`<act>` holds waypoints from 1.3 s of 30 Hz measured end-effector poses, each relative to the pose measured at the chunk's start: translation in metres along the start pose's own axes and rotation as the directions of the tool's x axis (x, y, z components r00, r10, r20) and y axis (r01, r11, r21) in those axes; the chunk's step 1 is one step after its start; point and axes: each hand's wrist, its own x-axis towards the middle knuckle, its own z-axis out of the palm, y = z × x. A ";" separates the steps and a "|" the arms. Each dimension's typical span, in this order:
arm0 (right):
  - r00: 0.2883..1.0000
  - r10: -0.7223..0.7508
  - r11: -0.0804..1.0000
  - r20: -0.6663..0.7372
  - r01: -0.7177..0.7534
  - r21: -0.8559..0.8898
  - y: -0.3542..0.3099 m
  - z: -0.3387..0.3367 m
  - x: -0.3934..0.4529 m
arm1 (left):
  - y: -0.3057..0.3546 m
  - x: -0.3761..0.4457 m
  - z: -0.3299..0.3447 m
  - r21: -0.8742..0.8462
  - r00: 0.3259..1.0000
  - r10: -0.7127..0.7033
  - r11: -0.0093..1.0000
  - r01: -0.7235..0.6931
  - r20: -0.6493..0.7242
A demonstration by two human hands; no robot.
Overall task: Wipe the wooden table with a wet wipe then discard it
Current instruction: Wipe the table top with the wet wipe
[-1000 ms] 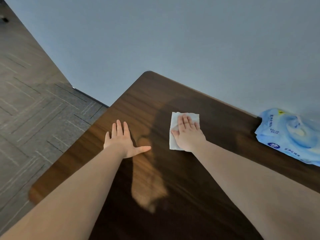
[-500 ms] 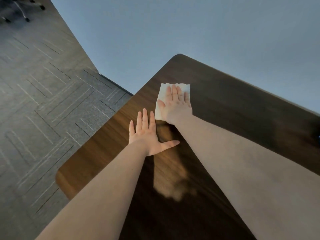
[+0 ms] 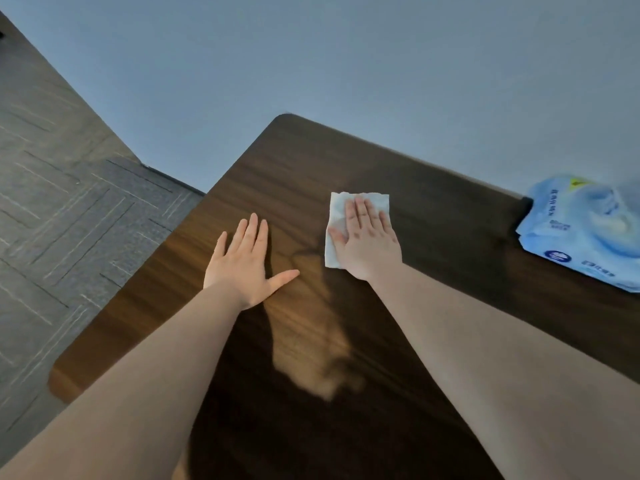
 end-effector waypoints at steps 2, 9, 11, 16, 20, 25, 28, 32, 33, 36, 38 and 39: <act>0.999 0.054 0.998 -0.005 -0.054 0.008 0.030 -0.002 -0.017 | 0.021 0.000 -0.006 0.005 0.998 0.060 0.998 -0.060 -0.029; 0.987 0.158 0.987 0.036 -0.156 -0.035 0.145 -0.019 -0.101 | 0.147 0.007 -0.014 -0.041 0.949 0.316 0.948 -0.316 -0.010; 0.978 0.207 0.978 0.034 -0.205 -0.046 0.182 -0.023 -0.129 | 0.186 0.002 -0.016 -0.053 0.924 0.381 0.924 -0.380 0.013; 0.920 0.391 0.920 0.006 -0.391 -0.025 0.268 -0.025 -0.196 | 0.283 -0.016 -0.018 -0.008 0.860 0.502 0.864 -0.504 0.088; 0.863 0.505 0.863 -0.019 -0.504 0.028 0.327 -0.025 -0.245 | 0.346 -0.031 -0.011 0.051 0.803 0.584 0.804 -0.592 0.120; 0.780 0.626 0.780 -0.022 -0.625 0.029 0.399 -0.022 -0.304 | 0.414 -0.052 -0.007 0.096 0.711 0.683 0.707 -0.701 0.168; 0.692 0.722 0.689 -0.009 -0.718 0.101 0.439 -0.025 -0.340 | 0.454 -0.062 -0.003 0.113 0.679 0.713 0.671 -0.733 0.172; 0.597 0.802 0.591 0.004 -0.795 0.141 0.486 -0.028 -0.386 | 0.501 -0.075 0.002 0.114 0.670 0.722 0.661 -0.742 0.173; 0.576 0.817 0.569 0.012 -0.810 0.142 0.495 -0.028 -0.396 | 0.512 -0.079 0.003 0.122 0.663 0.727 0.652 -0.748 0.176; 0.524 0.851 0.517 0.015 -0.843 0.148 0.519 -0.027 -0.421 | 0.534 -0.086 0.007 0.122 0.664 0.721 0.654 -0.747 0.199; 0.501 0.865 0.493 0.014 -0.856 0.156 0.531 -0.026 -0.435 | 0.539 -0.087 0.009 0.115 0.679 0.705 0.671 -0.732 0.204; 0.491 0.871 0.483 0.012 -0.861 0.158 0.536 -0.026 -0.440 | 0.540 -0.087 0.010 0.121 0.684 0.701 0.675 -0.728 0.204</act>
